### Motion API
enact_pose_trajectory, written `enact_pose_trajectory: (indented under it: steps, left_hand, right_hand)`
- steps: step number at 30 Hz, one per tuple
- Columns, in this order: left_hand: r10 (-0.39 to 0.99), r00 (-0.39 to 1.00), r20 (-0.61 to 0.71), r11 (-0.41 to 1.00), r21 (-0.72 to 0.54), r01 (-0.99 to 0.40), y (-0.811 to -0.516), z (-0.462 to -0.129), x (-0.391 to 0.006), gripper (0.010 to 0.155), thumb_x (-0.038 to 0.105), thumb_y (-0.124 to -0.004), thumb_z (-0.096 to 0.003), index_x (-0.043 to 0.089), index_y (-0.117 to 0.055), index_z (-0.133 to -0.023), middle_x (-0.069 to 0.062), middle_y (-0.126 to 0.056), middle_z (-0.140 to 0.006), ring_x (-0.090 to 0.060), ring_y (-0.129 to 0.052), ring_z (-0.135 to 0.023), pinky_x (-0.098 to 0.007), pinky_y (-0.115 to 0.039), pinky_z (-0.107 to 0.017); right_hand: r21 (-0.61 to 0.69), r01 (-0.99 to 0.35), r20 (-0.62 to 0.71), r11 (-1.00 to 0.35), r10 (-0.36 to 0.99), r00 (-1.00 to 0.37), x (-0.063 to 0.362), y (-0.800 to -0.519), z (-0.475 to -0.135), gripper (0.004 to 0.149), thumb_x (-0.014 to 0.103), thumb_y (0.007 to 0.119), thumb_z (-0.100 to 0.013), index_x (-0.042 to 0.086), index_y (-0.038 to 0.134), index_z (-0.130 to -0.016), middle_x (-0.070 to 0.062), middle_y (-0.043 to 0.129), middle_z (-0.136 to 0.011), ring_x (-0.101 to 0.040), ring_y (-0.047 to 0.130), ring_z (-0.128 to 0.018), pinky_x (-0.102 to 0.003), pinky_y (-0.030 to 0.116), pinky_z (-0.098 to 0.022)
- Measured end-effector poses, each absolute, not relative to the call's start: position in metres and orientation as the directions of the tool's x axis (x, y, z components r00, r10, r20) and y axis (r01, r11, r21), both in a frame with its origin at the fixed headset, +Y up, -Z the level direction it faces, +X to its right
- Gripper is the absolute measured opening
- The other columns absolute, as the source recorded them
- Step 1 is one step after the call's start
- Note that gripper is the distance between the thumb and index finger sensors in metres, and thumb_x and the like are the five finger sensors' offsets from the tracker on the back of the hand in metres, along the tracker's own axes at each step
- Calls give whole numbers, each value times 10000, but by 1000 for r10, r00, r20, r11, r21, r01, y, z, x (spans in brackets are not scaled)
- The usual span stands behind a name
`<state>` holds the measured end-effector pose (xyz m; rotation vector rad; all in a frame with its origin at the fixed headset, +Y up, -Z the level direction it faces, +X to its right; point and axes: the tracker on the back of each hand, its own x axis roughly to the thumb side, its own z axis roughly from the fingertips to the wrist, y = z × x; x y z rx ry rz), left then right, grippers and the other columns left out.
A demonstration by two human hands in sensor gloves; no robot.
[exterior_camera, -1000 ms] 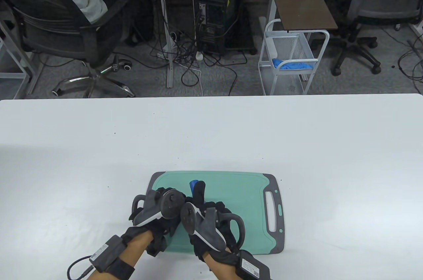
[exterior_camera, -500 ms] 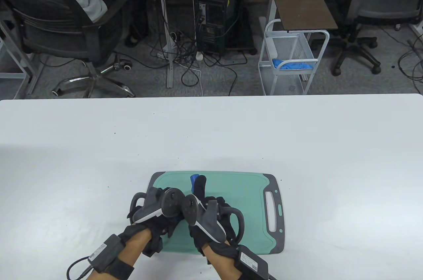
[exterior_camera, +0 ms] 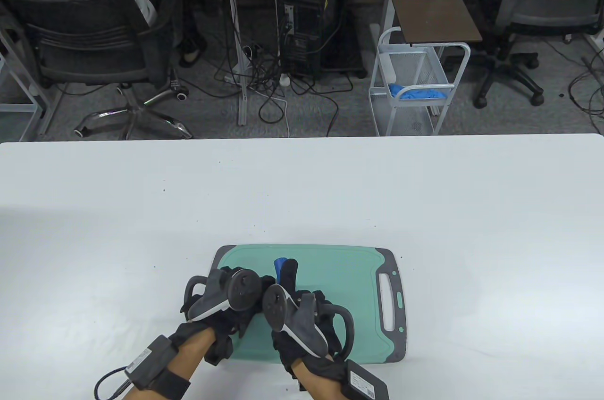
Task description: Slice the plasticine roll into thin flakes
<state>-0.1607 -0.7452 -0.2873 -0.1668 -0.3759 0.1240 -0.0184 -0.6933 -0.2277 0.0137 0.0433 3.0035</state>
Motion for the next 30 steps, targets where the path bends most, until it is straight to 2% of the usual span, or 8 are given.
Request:
enact_pose_trajectory:
  steps: [8, 30]
  left_hand:
    - [150, 925, 349, 979, -182, -90, -745, -287, -161, 538, 438, -936, -309, 387, -844, -837, 124, -963, -885, -306, -888, -956, -593, -656, -743]
    - [171, 925, 340, 975, -196, -108, -746, -288, -163, 486, 438, -932, -317, 394, -886, -798, 111, -979, -859, -303, -887, -955, -587, -662, -741]
  right_hand:
    - [11, -155, 26, -988, 155, -988, -20, -680, -218, 841, 375, 825, -452, 175, 284, -1064, -67, 922, -469, -372, 944, -518, -554, 814, -388]
    - [59, -141, 32, -988, 143, -989, -23, -683, -216, 840, 377, 819, -455, 156, 283, -1064, -64, 923, -465, -370, 950, -507, -553, 818, -378]
